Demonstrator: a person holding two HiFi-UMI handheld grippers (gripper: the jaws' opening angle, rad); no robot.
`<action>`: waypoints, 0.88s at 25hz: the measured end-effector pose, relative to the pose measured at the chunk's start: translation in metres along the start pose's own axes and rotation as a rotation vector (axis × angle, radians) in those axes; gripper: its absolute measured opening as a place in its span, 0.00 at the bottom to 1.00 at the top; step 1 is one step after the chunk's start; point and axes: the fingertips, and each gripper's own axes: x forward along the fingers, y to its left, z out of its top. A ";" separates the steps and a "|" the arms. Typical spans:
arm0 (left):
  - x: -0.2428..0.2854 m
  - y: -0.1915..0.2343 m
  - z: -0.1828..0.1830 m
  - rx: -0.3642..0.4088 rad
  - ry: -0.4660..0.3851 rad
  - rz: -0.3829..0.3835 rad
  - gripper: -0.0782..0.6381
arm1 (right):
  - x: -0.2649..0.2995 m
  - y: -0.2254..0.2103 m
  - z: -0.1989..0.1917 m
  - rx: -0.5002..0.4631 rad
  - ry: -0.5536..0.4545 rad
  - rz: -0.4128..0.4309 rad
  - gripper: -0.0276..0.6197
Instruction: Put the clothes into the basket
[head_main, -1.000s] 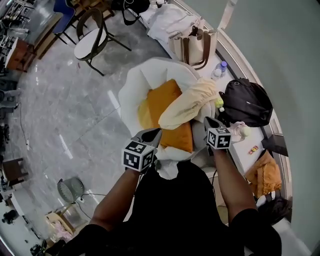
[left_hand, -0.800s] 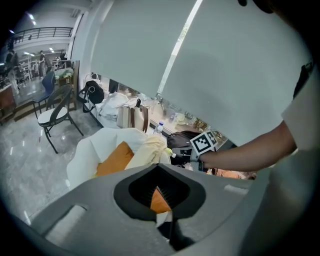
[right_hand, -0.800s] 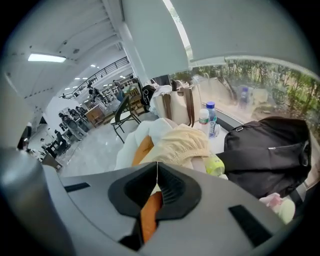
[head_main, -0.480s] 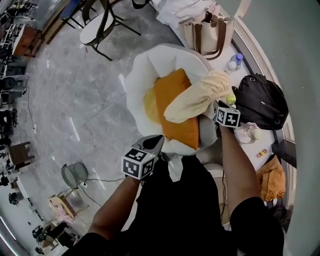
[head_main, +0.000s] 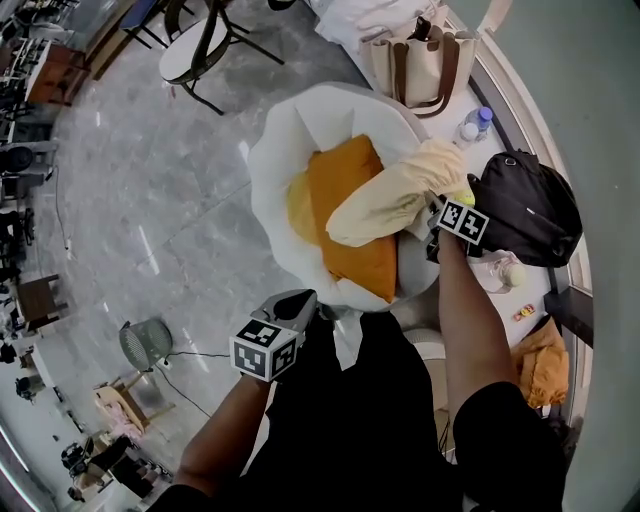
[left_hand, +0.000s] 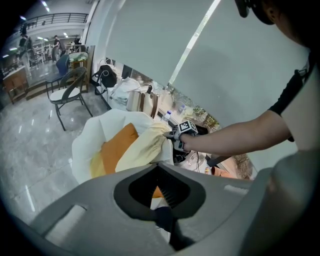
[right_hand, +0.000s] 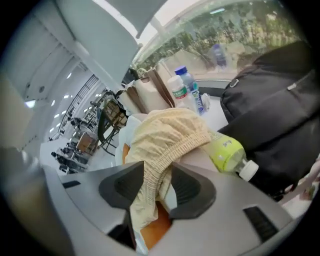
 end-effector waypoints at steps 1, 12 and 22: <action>-0.001 0.002 -0.001 -0.005 0.000 0.005 0.11 | 0.002 -0.001 0.001 0.046 -0.008 0.010 0.32; -0.011 0.010 0.008 -0.015 -0.032 0.022 0.11 | -0.005 0.004 0.005 0.217 0.002 0.130 0.09; -0.031 0.025 0.026 -0.013 -0.106 0.023 0.11 | -0.055 0.061 0.015 0.215 -0.090 0.359 0.08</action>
